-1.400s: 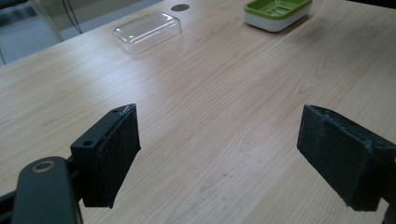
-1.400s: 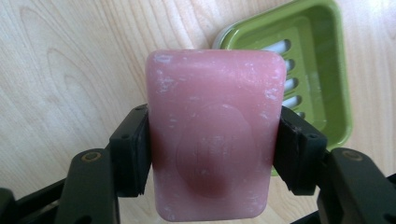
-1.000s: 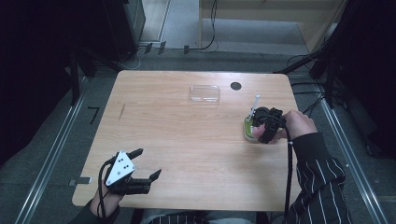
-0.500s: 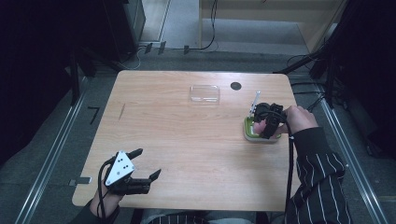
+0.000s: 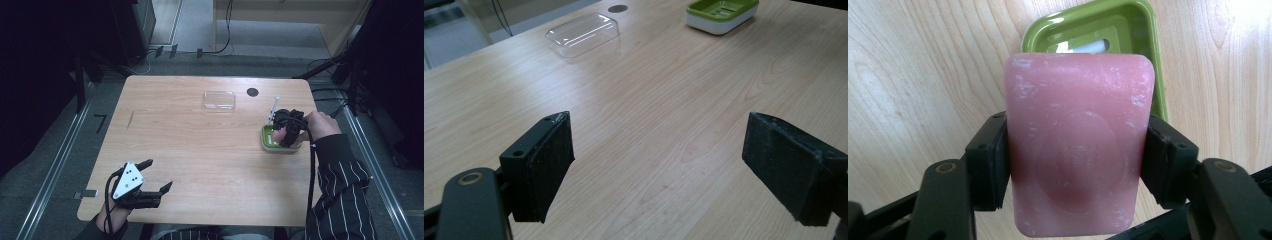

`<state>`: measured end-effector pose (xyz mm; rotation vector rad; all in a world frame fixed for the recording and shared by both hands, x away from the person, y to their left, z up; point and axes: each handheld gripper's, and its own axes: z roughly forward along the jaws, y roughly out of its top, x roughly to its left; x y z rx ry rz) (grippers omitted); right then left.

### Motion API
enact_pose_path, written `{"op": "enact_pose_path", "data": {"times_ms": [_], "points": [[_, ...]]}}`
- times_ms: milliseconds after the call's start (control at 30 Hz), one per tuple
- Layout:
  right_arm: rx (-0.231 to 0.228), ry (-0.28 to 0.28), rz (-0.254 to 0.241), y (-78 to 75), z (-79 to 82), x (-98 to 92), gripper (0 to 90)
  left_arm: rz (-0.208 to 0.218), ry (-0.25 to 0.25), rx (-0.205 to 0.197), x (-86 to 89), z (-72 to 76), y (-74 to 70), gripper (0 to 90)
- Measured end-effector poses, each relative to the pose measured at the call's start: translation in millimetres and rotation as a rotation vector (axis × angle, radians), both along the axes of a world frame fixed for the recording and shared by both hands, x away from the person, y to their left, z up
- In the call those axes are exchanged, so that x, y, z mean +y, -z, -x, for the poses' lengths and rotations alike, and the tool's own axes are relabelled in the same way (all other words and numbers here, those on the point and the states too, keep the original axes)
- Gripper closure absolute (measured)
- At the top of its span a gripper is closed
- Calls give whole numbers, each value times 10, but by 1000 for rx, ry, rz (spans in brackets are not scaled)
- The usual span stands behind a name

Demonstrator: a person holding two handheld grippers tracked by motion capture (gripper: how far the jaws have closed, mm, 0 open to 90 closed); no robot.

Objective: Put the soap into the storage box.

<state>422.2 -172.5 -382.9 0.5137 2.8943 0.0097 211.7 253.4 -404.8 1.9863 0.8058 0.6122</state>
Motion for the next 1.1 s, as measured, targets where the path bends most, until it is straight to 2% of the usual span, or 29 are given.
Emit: {"op": "enact_pose_path", "data": {"times_ms": [433, 667, 867, 1100], "points": [[-5, 0, -1, 24, -77, -70, 381, -7, 1, 1, 1, 3, -3, 140], [-6, -33, -8, 40, -109, -89, 381, -9, 0, 2, -3, 1, -1, 140], [-10, -40, 9, 62, -150, -93, 381, -9, -1, 3, 0, 0, 0, 140], [-14, -73, -6, 84, -173, -99, 381, -9, -3, 3, -2, 2, 1, 140]]}}
